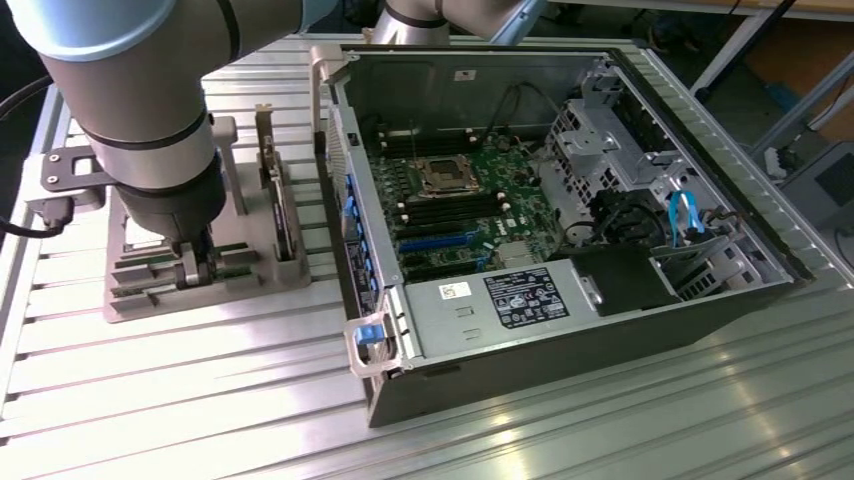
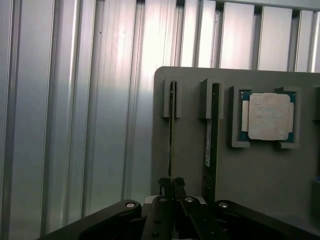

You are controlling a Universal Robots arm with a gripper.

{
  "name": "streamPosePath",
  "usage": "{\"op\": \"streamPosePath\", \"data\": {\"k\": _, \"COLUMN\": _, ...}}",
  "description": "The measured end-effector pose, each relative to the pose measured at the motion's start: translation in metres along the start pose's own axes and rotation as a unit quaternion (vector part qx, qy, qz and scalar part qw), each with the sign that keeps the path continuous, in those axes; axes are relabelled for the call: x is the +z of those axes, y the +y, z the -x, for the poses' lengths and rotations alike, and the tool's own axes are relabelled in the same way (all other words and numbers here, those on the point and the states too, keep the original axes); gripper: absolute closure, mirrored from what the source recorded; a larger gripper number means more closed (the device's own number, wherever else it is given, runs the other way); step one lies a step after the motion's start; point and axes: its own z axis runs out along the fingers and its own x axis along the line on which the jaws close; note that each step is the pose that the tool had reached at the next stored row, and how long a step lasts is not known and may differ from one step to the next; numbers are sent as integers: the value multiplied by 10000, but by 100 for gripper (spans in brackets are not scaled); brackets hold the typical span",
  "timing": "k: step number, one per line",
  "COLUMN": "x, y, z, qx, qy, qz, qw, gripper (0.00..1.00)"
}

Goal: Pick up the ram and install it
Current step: 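Pick up the ram and move it above insertion slot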

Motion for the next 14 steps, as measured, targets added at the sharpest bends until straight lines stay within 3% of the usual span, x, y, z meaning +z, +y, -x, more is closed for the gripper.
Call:
{"op": "streamPosePath", "data": {"k": 7, "x": -114, "y": -4, "z": 3, "qx": 1, "qy": 0, "qz": 0, "qw": 10000, "gripper": 88}}
{"op": "streamPosePath", "data": {"k": 14, "x": -300, "y": -12, "z": 6, "qx": 45, "qy": 4, "qz": -1, "qw": 10000, "gripper": 88}}
